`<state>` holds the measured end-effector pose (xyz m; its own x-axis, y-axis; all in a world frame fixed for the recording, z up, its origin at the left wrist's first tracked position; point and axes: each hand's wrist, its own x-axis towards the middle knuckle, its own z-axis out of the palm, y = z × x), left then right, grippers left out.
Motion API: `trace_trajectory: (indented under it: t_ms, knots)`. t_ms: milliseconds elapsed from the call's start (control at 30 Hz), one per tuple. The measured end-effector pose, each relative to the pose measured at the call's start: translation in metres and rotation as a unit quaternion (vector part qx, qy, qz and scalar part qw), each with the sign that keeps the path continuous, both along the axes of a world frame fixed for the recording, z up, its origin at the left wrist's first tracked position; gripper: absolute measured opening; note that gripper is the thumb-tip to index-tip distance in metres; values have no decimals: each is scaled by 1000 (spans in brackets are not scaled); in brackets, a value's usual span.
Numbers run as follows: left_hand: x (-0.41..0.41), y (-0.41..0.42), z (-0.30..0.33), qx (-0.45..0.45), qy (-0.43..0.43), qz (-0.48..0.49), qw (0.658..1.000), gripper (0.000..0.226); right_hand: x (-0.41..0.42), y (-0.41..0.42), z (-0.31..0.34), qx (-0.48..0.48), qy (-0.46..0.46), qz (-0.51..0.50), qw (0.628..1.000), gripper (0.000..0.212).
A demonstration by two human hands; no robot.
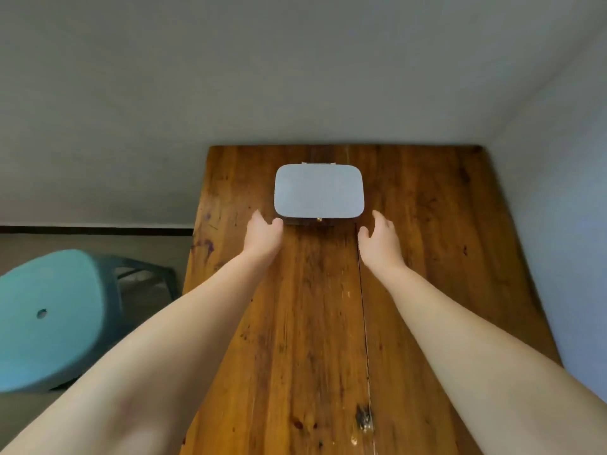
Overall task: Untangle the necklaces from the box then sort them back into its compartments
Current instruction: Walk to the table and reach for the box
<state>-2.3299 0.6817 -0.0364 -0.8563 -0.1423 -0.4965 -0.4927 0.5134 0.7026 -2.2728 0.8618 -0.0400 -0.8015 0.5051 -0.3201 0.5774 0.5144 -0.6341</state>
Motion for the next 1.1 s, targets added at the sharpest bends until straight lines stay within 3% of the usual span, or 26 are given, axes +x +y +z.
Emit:
trace_trajectory:
  t_ms: [100,233,467,800,1100]
  knots:
    - [-26,6,-18,63,-13,44,997,56,-34,8,-17,-40,6,-24,999,55]
    - [-26,10,-34,156,-19,41,987,49,-44,6,-31,-96,53,1,994,46]
    - [18,11,-34,140,19,-19,990,48,0,-2,-33,-131,65,-44,988,50]
    - [131,-3,-36,124,51,-69,989,68,108,-17,-32,-170,69,-59,981,50]
    - [93,-7,-6,42,241,-53,968,39,78,11,-4,-112,142,-43,983,40]
